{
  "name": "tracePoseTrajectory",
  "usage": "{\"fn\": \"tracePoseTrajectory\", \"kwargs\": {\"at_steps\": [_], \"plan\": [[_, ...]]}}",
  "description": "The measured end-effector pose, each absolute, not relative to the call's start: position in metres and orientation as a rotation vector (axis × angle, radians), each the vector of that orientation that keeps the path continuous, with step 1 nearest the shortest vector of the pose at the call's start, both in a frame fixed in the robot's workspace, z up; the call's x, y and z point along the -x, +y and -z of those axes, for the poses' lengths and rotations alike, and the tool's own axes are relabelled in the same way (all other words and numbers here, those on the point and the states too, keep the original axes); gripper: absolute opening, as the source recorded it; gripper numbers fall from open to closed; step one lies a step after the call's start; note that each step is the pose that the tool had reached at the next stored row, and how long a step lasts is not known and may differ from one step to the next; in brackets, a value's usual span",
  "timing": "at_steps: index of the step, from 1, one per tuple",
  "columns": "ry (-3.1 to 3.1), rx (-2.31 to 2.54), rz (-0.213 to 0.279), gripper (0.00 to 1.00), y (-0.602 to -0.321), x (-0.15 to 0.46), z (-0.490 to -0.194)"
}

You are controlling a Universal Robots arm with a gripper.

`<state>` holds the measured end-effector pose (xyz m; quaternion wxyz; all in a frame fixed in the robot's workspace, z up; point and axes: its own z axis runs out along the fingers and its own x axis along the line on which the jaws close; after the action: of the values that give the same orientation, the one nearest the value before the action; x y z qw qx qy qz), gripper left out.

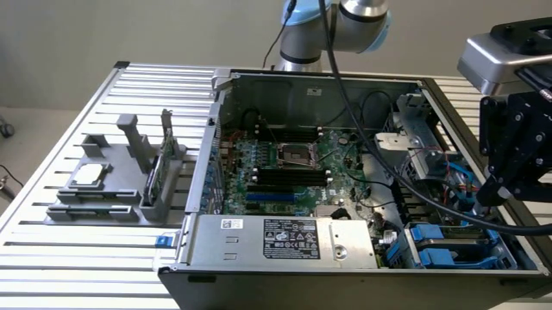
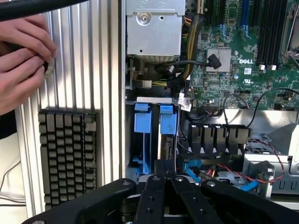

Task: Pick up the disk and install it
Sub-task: 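Insert the disk into the insertion slot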

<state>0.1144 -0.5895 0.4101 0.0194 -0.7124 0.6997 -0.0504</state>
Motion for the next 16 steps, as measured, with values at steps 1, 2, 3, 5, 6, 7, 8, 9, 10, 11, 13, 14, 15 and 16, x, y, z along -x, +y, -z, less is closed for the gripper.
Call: {"fn": "tracePoseTrajectory", "kwargs": {"at_steps": [1, 2, 3, 5, 6, 7, 8, 9, 10, 11, 13, 14, 15, 16], "plan": [[2.171, 2.211, 0.156, 0.11, -0.59, -0.115, -0.408], [2.171, 2.211, 0.157, 0.11, -0.59, -0.115, -0.406], [2.171, 2.211, 0.156, 0.11, -0.59, -0.115, -0.405], [2.171, 2.211, 0.157, 0.11, -0.59, -0.115, -0.401], [2.171, 2.211, 0.156, 0.11, -0.59, -0.115, -0.399], [2.171, 2.211, 0.157, 0.11, -0.59, -0.115, -0.397], [2.171, 2.211, 0.157, 0.11, -0.59, -0.115, -0.396], [2.171, 2.211, 0.157, 0.11, -0.589, -0.115, -0.394], [2.172, 2.211, 0.156, 0.11, -0.59, -0.115, -0.392], [2.172, 2.211, 0.155, 0.11, -0.59, -0.115, -0.39], [2.173, 2.213, 0.152, 0.11, -0.589, -0.115, -0.387], [2.174, 2.214, 0.15, 0.11, -0.589, -0.115, -0.385], [2.176, 2.216, 0.148, 0.11, -0.59, -0.116, -0.384], [2.177, 2.217, 0.146, 0.11, -0.59, -0.117, -0.382]]}}
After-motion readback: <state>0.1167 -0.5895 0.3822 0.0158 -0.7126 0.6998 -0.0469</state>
